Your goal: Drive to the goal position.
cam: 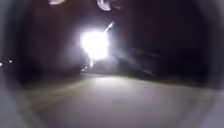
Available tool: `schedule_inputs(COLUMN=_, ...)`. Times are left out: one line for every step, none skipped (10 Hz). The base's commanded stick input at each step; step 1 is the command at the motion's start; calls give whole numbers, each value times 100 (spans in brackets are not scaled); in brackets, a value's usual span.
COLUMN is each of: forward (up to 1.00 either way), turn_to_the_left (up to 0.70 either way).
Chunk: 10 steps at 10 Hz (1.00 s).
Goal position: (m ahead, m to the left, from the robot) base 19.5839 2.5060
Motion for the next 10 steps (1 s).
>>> schedule_inputs(forward=100, turn_to_the_left=36)
schedule_inputs(forward=100, turn_to_the_left=18)
schedule_inputs(forward=100, turn_to_the_left=0)
schedule_inputs(forward=100, turn_to_the_left=0)
schedule_inputs(forward=100, turn_to_the_left=0)
schedule_inputs(forward=100, turn_to_the_left=0)
schedule_inputs(forward=100, turn_to_the_left=0)
schedule_inputs(forward=100, turn_to_the_left=0)
schedule_inputs(forward=100, turn_to_the_left=0)
schedule_inputs(forward=100, turn_to_the_left=0)
